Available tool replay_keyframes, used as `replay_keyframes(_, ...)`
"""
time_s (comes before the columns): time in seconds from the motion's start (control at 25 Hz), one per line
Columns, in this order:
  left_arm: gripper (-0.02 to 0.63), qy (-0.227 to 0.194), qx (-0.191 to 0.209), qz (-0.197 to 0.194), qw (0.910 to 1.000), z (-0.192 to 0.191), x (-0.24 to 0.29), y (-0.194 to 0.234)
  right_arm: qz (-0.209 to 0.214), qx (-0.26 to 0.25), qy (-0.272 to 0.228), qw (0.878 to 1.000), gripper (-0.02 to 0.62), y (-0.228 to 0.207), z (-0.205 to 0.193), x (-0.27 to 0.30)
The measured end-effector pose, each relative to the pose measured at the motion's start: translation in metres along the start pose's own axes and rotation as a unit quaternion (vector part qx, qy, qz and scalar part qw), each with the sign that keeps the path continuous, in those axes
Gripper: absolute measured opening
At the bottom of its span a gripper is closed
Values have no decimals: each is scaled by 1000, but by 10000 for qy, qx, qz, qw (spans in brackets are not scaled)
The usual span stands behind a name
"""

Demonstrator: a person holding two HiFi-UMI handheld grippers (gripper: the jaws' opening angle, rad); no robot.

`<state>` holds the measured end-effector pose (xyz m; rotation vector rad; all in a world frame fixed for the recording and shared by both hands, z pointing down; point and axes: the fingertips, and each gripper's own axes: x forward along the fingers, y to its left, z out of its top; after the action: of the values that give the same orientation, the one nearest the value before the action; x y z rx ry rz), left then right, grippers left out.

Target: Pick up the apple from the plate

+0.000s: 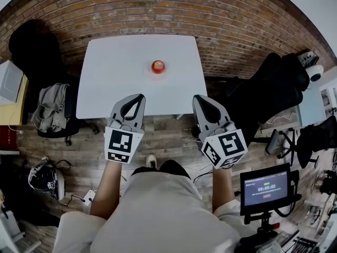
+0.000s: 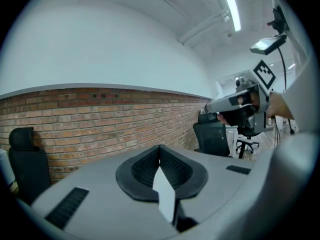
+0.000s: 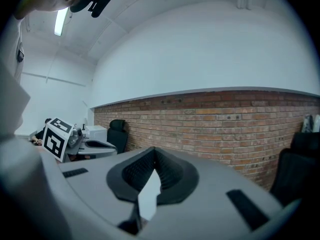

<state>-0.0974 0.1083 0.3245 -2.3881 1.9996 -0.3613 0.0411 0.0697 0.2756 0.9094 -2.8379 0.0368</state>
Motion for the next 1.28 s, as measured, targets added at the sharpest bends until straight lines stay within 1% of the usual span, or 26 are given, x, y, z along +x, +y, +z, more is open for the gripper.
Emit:
replay_keyframes(0.24, 6, 45, 3, -23, 10000, -2, 0, 0, -9, 60, 10, 10000, 2, -1, -2, 4)
replay_keyframes(0.36, 6, 76, -40, 40, 10000, -3, -3, 2, 17, 35, -31, 10000, 2, 0, 0, 7)
replay_keyframes(0.48, 6, 106, -20, 114, 9999, -1, 9, 5, 60, 11, -69, 10000, 2, -12, 2, 17)
replay_keyframes(0.68, 6, 201, 28, 236, 9995, 3, 14, 12, 225, 29, -119, 9997, 2, -17, 7, 30)
replay_keyframes(1.04, 6, 629, 141, 285, 9975, 1, 64, 7, 436, 145, -155, 9988, 2, -59, 6, 51)
replay_keyframes(1.28, 8, 771, 205, 388, 9961, 2, 88, 3, 635, 290, -91, 9975, 2, -77, -5, 53)
